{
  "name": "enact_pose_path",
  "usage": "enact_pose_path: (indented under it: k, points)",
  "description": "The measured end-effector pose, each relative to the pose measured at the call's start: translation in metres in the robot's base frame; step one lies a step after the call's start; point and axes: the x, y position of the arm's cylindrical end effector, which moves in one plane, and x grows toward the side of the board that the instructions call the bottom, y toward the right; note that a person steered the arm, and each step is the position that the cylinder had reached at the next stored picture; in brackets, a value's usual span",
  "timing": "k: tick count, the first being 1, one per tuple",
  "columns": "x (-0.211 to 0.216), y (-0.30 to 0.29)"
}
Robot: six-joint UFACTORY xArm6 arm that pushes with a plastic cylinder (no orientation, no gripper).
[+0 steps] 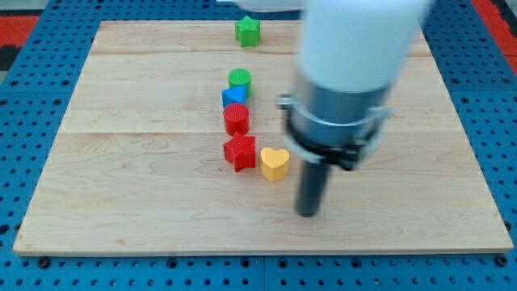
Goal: Move yellow heart to the right of red star
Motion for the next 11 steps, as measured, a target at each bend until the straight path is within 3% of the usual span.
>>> enact_pose_path:
  k: [1, 3, 4, 7, 8, 9, 11]
  points:
    - [-0.030, 0.000]
    - [0.004, -0.030]
    - [-0.035, -0.032]
    - [-0.053, 0.032]
    - [-0.018, 0.034]
    - [-0.024, 0.005]
    - [-0.100, 0.018]
